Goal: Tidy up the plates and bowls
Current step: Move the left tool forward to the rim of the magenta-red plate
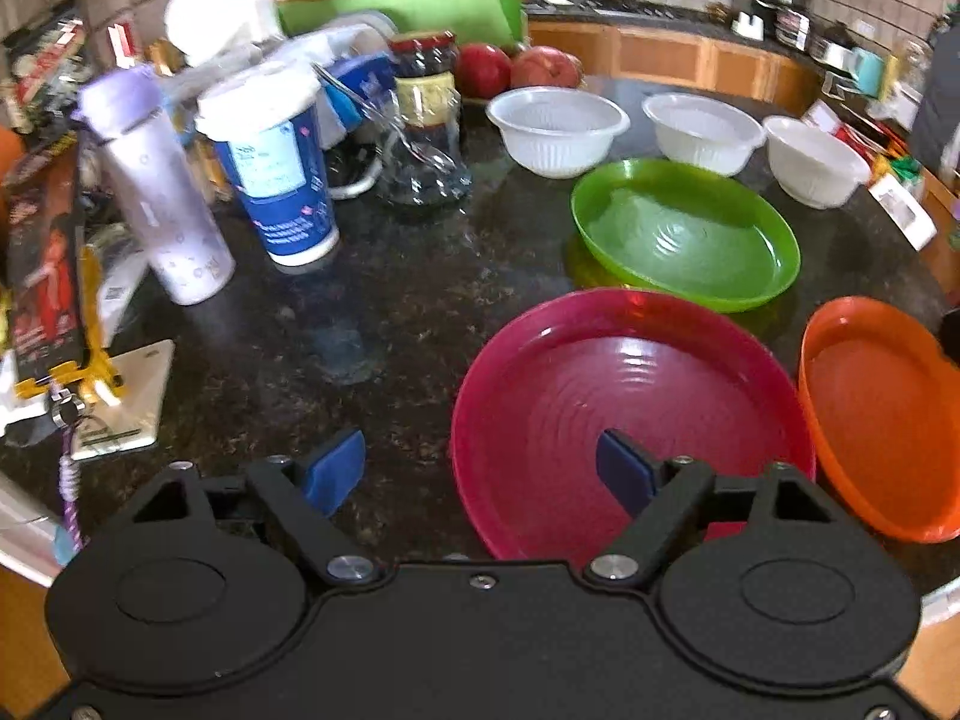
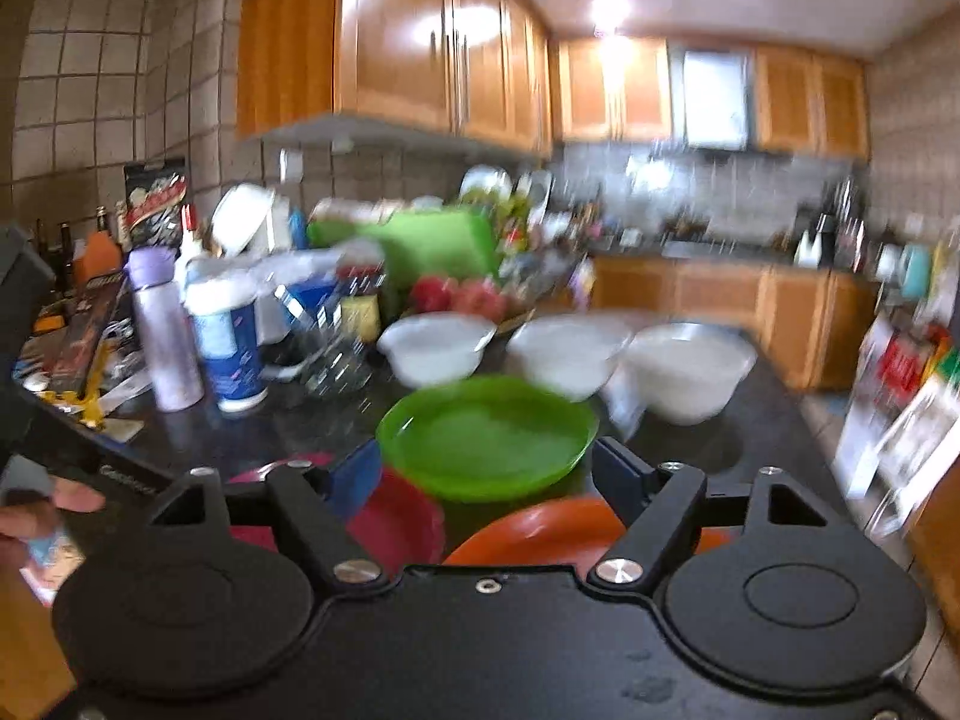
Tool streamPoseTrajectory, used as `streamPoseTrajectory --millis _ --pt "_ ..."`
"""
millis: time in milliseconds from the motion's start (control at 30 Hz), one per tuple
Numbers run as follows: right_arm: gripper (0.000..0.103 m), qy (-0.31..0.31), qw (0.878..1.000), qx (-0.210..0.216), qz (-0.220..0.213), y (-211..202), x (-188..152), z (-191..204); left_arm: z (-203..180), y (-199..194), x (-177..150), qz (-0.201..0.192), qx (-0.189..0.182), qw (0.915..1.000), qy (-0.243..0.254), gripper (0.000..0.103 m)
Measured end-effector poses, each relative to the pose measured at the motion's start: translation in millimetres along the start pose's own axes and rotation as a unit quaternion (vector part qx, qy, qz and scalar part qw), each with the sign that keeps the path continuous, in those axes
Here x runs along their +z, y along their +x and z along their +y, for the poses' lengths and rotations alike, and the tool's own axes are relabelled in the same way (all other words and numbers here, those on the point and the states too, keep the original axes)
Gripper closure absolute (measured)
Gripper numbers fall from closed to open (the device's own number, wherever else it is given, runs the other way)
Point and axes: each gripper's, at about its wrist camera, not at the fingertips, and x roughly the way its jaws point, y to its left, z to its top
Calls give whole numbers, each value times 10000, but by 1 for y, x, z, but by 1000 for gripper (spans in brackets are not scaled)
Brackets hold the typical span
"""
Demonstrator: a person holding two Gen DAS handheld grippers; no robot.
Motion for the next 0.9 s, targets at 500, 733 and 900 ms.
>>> streamPoseTrajectory --millis 500,733,900 --pt "52 214 9973 -265 652 39 -19 51 45 30 6 306 -919 9948 302 24" --pt "59 -103 9951 -446 880 57 -15 57 53 47 11 609 -1192 9909 108 35" --pt "68 -516 9926 -348 1040 72 -9 52 45 48 10 639 -1147 9907 355 43"
